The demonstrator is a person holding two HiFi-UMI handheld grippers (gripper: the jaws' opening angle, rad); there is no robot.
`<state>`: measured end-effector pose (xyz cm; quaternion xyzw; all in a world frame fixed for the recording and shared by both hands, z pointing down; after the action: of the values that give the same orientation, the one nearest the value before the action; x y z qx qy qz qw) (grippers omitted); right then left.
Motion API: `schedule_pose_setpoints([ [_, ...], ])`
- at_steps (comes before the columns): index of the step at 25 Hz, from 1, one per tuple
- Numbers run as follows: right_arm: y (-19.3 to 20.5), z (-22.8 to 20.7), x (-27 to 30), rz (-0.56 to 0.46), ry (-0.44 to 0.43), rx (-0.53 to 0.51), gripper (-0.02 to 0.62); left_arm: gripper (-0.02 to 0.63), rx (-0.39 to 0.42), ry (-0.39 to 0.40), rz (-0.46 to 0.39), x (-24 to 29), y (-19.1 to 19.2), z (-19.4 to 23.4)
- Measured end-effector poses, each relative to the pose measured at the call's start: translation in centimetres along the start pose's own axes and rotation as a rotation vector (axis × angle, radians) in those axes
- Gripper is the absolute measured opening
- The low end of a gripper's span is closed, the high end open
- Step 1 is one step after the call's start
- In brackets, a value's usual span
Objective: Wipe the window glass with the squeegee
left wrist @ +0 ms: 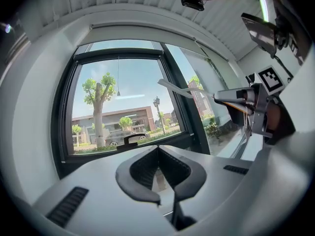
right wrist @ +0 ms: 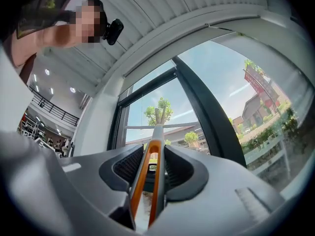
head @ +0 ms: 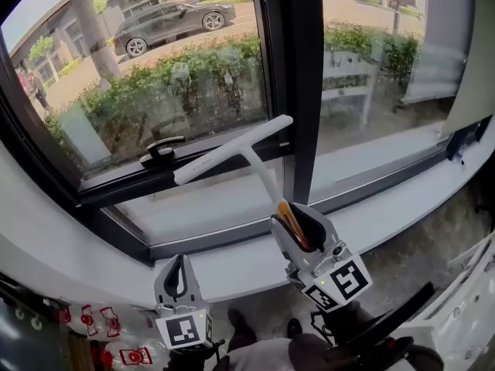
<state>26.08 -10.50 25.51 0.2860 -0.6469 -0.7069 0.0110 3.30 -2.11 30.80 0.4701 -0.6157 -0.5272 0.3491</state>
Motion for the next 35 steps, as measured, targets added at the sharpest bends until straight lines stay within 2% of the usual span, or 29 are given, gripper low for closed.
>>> schedule_pose_setpoints([
  [6, -0.3, -2.4, 9.2, -0.065, 0.063, -0.113, 0.132, 0.002, -0.018, 0.058, -0.052, 7.4, 1.4, 4.8],
  [11, -3.1, -4.9, 15.2, -0.105, 0.116, -0.221, 0.132, 0.002, -0.051, 0.085, -0.063, 11.9, 1.0, 7.6],
  [19, -5.8, -10.8, 21.5, -0.16, 0.132, -0.279, 0.132, 0.002, -0.061, 0.067, -0.069, 16.6, 0.2, 6.5],
  [35, -5.6, -16.3, 24.8, -0.172, 0.151, -0.333, 0.132, 0.002, -0.053, 0.065, -0.038, 20.1, 1.5, 4.5],
])
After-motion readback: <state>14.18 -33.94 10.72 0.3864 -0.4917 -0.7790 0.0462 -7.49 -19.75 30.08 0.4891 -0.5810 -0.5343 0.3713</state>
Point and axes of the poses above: the fingertips, and each gripper's own axes: x forward along the fingers, z to its left, y out of its underside, the point moved 4 cm from there along -x, backward along the fingers, and after that the axes turned 14 degrees about -y, right-handed, at the moved point
